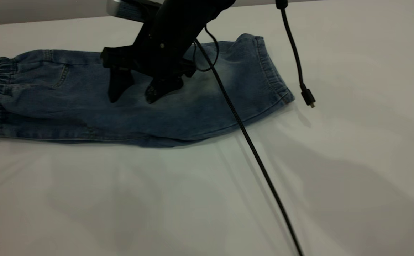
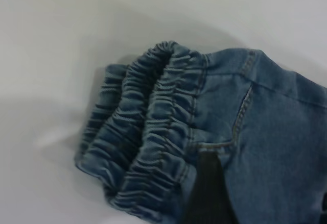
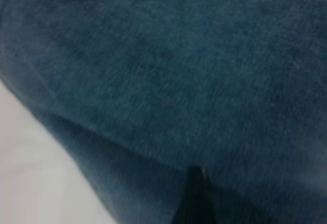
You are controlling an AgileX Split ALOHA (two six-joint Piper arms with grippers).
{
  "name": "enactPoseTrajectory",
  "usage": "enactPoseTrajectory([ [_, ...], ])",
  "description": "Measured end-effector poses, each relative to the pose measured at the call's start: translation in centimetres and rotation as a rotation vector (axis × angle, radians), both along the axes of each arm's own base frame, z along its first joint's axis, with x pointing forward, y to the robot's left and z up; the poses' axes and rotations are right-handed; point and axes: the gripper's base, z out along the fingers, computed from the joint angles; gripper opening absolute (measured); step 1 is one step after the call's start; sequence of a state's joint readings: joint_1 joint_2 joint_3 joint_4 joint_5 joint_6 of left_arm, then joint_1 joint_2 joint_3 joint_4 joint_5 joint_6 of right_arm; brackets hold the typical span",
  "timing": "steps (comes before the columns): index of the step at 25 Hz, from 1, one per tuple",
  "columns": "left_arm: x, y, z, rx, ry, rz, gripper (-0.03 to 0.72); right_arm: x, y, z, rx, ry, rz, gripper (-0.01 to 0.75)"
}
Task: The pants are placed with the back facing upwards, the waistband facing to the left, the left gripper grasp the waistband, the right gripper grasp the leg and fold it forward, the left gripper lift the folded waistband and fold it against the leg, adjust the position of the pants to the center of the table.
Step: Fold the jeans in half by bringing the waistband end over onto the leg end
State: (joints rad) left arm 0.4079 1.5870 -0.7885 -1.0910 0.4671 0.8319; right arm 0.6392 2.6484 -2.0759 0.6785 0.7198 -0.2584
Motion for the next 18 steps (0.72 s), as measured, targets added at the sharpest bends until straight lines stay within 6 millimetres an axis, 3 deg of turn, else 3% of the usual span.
enactPoseTrajectory([
  [11, 0.0, 0.0, 0.0, -0.004, -0.001, 0.005, 0.498, 3.7, -7.4, -0.8, -0.196, 0.07, -0.103, 0.5],
  [14, 0.3, -0.5, -1.0, -0.035, 0.032, -0.018, 0.498, 3.8, -7.8, -0.1, -0.195, 0.057, -0.068, 0.497],
  [18, 0.7, -1.4, -3.0, -0.084, 0.103, -0.064, 0.498, 3.3, -7.7, 2.8, -0.199, 0.038, 0.011, 0.495],
])
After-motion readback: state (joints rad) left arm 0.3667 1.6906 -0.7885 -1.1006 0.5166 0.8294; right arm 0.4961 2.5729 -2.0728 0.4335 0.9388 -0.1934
